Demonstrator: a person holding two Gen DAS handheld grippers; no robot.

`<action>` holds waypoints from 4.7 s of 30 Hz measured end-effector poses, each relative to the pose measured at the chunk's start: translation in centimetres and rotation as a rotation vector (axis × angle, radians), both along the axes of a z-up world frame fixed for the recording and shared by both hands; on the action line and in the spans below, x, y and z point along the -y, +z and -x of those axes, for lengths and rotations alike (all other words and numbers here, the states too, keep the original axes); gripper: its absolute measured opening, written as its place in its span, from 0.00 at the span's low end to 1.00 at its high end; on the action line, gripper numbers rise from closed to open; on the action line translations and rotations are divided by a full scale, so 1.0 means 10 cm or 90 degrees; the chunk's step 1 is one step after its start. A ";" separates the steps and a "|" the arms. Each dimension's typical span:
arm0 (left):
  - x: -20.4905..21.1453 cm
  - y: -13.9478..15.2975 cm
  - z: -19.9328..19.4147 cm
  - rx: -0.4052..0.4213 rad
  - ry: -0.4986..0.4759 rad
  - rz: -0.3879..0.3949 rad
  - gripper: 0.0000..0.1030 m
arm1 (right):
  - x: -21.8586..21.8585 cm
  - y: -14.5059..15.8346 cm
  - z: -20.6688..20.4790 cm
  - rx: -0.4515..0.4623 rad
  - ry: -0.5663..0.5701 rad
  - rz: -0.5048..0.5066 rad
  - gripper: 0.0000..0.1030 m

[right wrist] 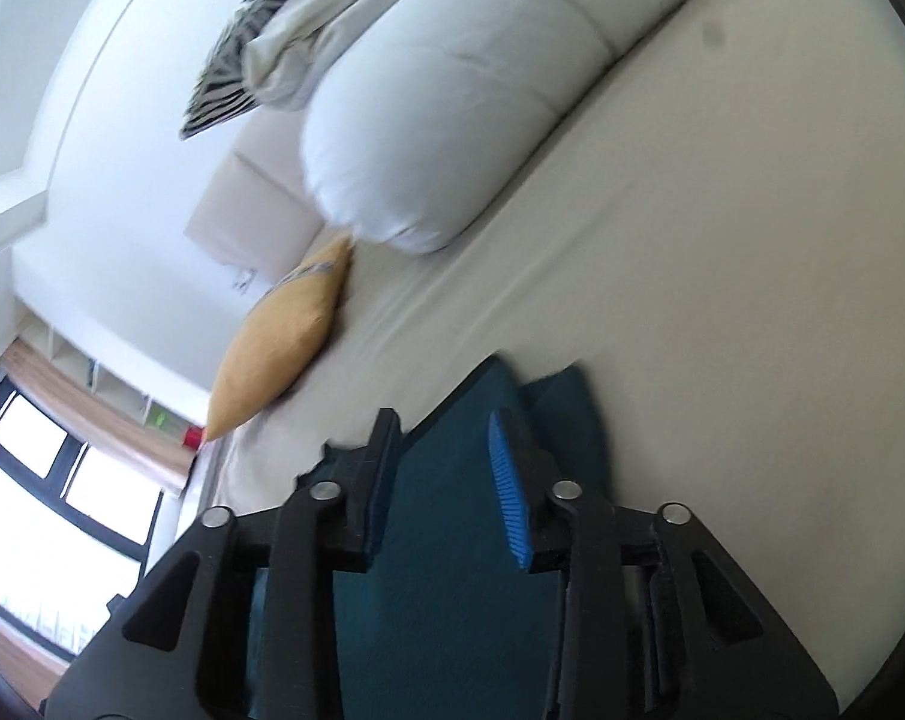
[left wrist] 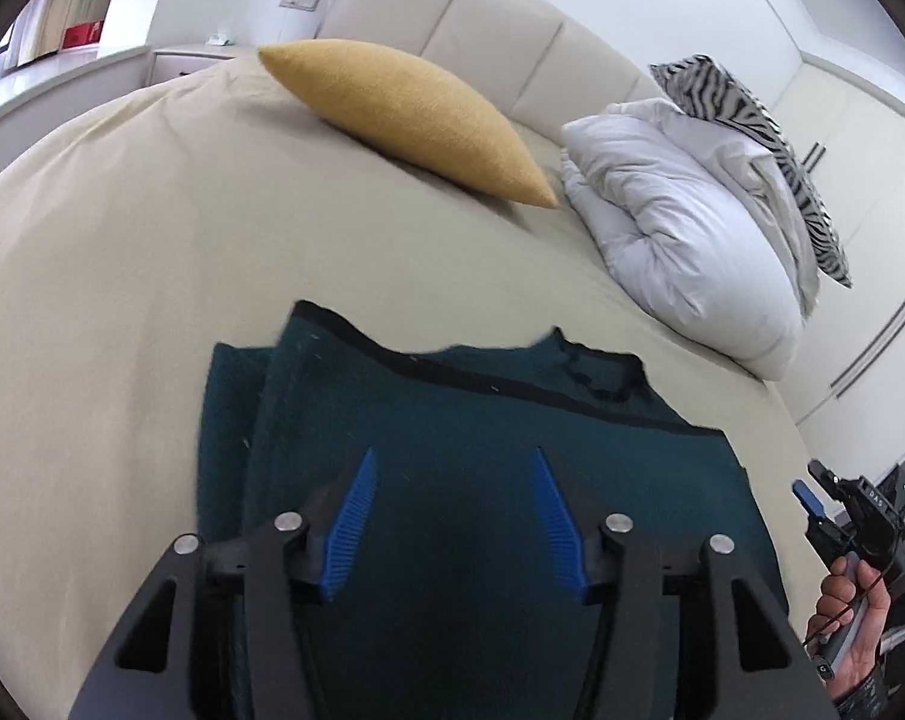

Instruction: Fold small clothes

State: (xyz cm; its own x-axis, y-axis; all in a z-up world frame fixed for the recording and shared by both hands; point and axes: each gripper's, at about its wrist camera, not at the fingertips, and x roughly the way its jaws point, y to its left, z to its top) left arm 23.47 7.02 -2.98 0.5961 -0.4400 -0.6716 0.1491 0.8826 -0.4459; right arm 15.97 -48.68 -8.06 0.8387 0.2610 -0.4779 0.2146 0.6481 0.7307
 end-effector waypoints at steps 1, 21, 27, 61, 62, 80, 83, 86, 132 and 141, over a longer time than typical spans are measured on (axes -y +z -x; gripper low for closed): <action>0.07 0.02 0.10 -0.001 -0.017 0.000 0.58 | -0.24 0.02 0.05 0.005 0.040 -0.007 0.49; -0.32 -0.35 0.86 -0.055 -0.034 0.016 0.49 | -0.44 -0.72 0.54 -0.056 0.042 -0.142 0.30; -0.72 -0.16 1.00 -0.047 0.034 0.032 0.52 | 0.07 -0.34 1.00 -0.070 -0.108 -0.042 0.38; -1.16 -0.27 0.58 -0.076 0.086 0.151 0.68 | -0.64 -0.25 0.24 -0.036 0.094 -0.071 0.41; -1.14 -0.35 0.55 -0.097 0.082 0.169 0.68 | -0.71 -0.24 0.22 -0.033 0.113 -0.076 0.41; -0.91 -0.51 0.15 -0.191 -0.033 0.232 0.60 | -2.15 -0.28 -0.47 -0.049 0.348 -0.139 0.41; -0.96 -0.54 0.21 -0.197 -0.036 0.247 0.54 | -2.28 -0.25 -0.52 -0.052 0.363 -0.145 0.41; -1.01 -0.55 0.26 -0.198 -0.033 0.258 0.50 | -2.42 -0.24 -0.62 -0.058 0.383 -0.141 0.41; 1.71 -0.22 0.31 -0.145 -0.252 0.148 0.51 | -0.68 -0.82 -0.71 -0.105 0.253 -0.292 0.43; 0.89 0.15 0.78 -0.048 -0.216 0.192 0.63 | -1.06 -0.69 -0.82 -0.180 0.297 -0.228 0.43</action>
State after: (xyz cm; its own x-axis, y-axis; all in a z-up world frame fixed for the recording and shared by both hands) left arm 15.63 -1.84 -1.46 0.3385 -0.7841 -0.5202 0.3646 0.6189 -0.6957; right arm 24.14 -38.12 -14.92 0.4539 0.7513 -0.4790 0.1852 0.4463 0.8755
